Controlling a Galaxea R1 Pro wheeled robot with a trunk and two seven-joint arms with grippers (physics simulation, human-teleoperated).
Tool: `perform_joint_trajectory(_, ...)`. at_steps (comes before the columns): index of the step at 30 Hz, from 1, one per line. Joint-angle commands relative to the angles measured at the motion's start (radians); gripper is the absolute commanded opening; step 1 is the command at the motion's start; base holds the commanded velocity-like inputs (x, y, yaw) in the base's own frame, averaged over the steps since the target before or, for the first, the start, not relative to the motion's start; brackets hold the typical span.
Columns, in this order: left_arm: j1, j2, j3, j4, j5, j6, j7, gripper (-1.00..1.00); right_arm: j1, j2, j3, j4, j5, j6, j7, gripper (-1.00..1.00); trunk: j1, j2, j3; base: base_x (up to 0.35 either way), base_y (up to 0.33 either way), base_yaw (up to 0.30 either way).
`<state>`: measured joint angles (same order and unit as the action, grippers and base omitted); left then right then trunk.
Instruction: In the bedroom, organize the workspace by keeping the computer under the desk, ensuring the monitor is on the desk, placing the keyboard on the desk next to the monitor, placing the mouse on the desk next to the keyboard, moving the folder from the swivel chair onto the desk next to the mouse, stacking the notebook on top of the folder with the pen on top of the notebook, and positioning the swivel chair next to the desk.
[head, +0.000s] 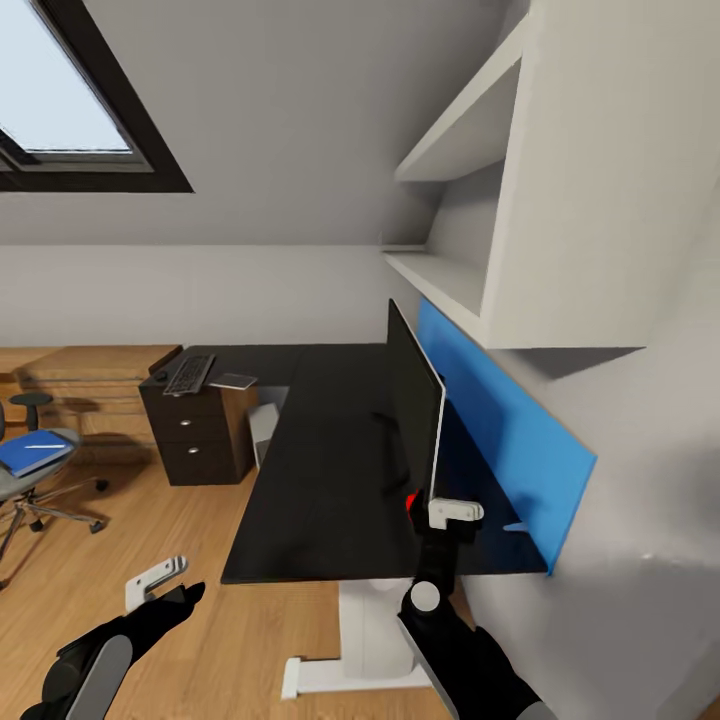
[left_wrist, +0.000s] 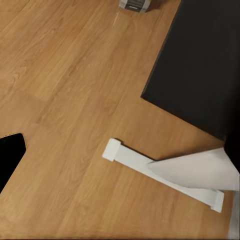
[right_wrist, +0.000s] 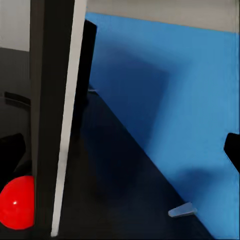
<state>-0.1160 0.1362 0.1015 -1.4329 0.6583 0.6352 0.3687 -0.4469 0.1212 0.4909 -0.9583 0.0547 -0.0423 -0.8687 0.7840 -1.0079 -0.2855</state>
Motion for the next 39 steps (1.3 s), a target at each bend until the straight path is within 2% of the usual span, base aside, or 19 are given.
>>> perform_joint_trajectory(1, -0.001, 0.0, 0.0, -0.001, 0.011, 0.003, 0.009, 1.0, -0.001, 0.0, 0.001, 0.001, 0.001, -0.004, -0.003, 1.0, -0.001, -0.001, -0.001, -0.336, 0.0, 0.0)
perform_joint_trajectory(9, -0.001, 0.0, 0.0, 0.001, 0.013, -0.002, 0.009, 1.0, 0.002, 0.0, 0.002, -0.001, 0.002, -0.006, -0.007, 1.0, -0.001, -0.001, -0.001, -0.336, 0.0, 0.0)
perform_joint_trajectory(13, -0.001, -0.001, 0.0, 0.037, 0.014, -0.004, 0.007, 1.0, 0.047, 0.0, 0.002, -0.005, 0.005, -0.038, -0.008, 1.0, -0.001, -0.001, -0.001, -0.336, 0.0, 0.0)
perform_joint_trajectory(16, 0.001, -0.001, 0.0, 0.103, 0.012, -0.01, 0.006, 1.0, 0.078, 0.0, 0.001, -0.011, 0.007, -0.055, -0.009, 1.0, -0.001, -0.001, -0.001, -0.336, 0.0, 0.0)
perform_joint_trajectory(18, 0.011, -0.001, 0.0, 0.22, 0.008, -0.068, 0.005, 1.0, 0.125, 0.0, 0.001, -0.012, 0.007, -0.062, -0.008, 1.0, -0.001, -0.001, -0.001, -0.336, 0.0, 0.0)
perform_joint_trajectory(20, 0.02, 0.0, -0.002, 0.297, 0.005, -0.141, 0.004, 1.0, 0.157, 0.0, 0.002, -0.008, 0.005, -0.063, -0.003, 1.0, -0.001, -0.001, -0.001, -0.333, 0.0, 0.0)
perform_joint_trajectory(21, 0.023, 0.0, -0.005, 0.369, -0.046, -0.225, 0.003, 1.0, 0.199, 0.0, 0.003, 0.009, 0.004, -0.065, 0.001, 1.0, -0.001, -0.001, -0.001, -0.181, 0.0, 0.0)
perform_joint_trajectory(23, 0.024, 0.0, -0.005, 0.401, -0.086, -0.257, 0.002, 1.0, 0.221, 0.0, 0.004, 0.034, 0.003, -0.071, 0.003, 1.0, -0.001, -0.001, -0.001, -0.131, 0.0, 0.0)
perform_joint_trajectory(25, 0.025, -0.004, -0.006, 0.468, -0.154, -0.298, 0.0, 1.0, 0.246, 0.003, 0.006, 0.12, 0.004, -0.111, 0.006, 1.0, -0.001, -0.001, -0.001, -0.061, 0.0, 0.0)
perform_joint_trajectory(26, 0.025, -0.005, -0.006, 0.503, -0.173, -0.311, -0.001, 1.0, 0.253, 0.004, 0.009, 0.171, 0.004, -0.145, 0.007, 1.0, -0.004, 0.006, 0.002, -0.03, 0.0, 0.0)
perform_joint_trajectory(27, 0.025, -0.008, -0.008, 0.554, -0.19, -0.33, -0.004, 1.0, 0.259, 0.006, 0.017, 0.249, 0.004, -0.198, 0.007, 1.0, -0.008, 0.013, 0.005, -0.016, 0.0, 0.0)
perform_joint_trajectory(29, 0.025, -0.009, -0.01, 0.601, -0.199, -0.357, -0.007, 1.0, 0.261, 0.007, 0.025, 0.322, 0.003, -0.24, 0.009, 1.0, -0.016, 0.027, 0.011, -0.01, 0.0, 0.0)
perform_joint_trajectory(30, 0.025, -0.011, -0.015, 0.644, -0.204, -0.399, -0.01, 1.0, 0.263, 0.006, 0.028, 0.385, 0.002, -0.276, 0.02, 1.0, -0.02, 0.034, 0.014, -0.004, 0.0, 0.0)
perform_joint_trajectory(31, 0.025, -0.012, -0.018, 0.661, -0.205, -0.416, -0.01, 1.0, 0.263, 0.006, 0.029, 0.404, 0.001, -0.289, 0.029, 1.0, -0.024, 0.041, 0.017, -0.003, 0.0, 0.0)
perform_joint_trajectory(32, 0.025, -0.02, -0.034, 0.72, -0.207, -0.469, -0.012, 1.0, 0.264, 0.005, 0.026, 0.465, -0.001, -0.33, 0.074, 1.0, -0.027, 0.048, 0.021, -0.002, 0.0, 0.0)
perform_joint_trajectory(33, 0.025, -0.024, -0.04, 0.743, -0.208, -0.487, -0.012, 1.0, 0.264, 0.005, 0.025, 0.488, -0.002, -0.345, 0.096, 1.0, -0.031, 0.055, 0.024, -0.001, 0.0, 0.0)
perform_joint_trajectory(34, 0.025, -0.034, -0.05, 0.787, -0.209, -0.52, -0.013, 1.0, 0.264, 0.005, 0.022, 0.535, -0.004, -0.372, 0.151, 1.0, -0.035, 0.062, 0.027, 0.0, 0.0, 0.0)
perform_joint_trajectory(37, 0.025, -0.05, -0.062, 0.846, -0.211, -0.57, -0.015, 1.0, 0.264, 0.004, 0.004, 0.61, -0.025, -0.413, 0.284, 1.0, -0.047, 0.083, 0.036, 0.0, 0.0, 0.0)
perform_joint_trajectory(39, 0.025, -0.058, -0.068, 0.877, -0.212, -0.595, -0.038, 1.0, 0.263, 0.001, -0.021, 0.648, -0.076, -0.454, 0.418, 1.0, -0.054, 0.097, 0.043, 0.0, 0.0, 0.0)
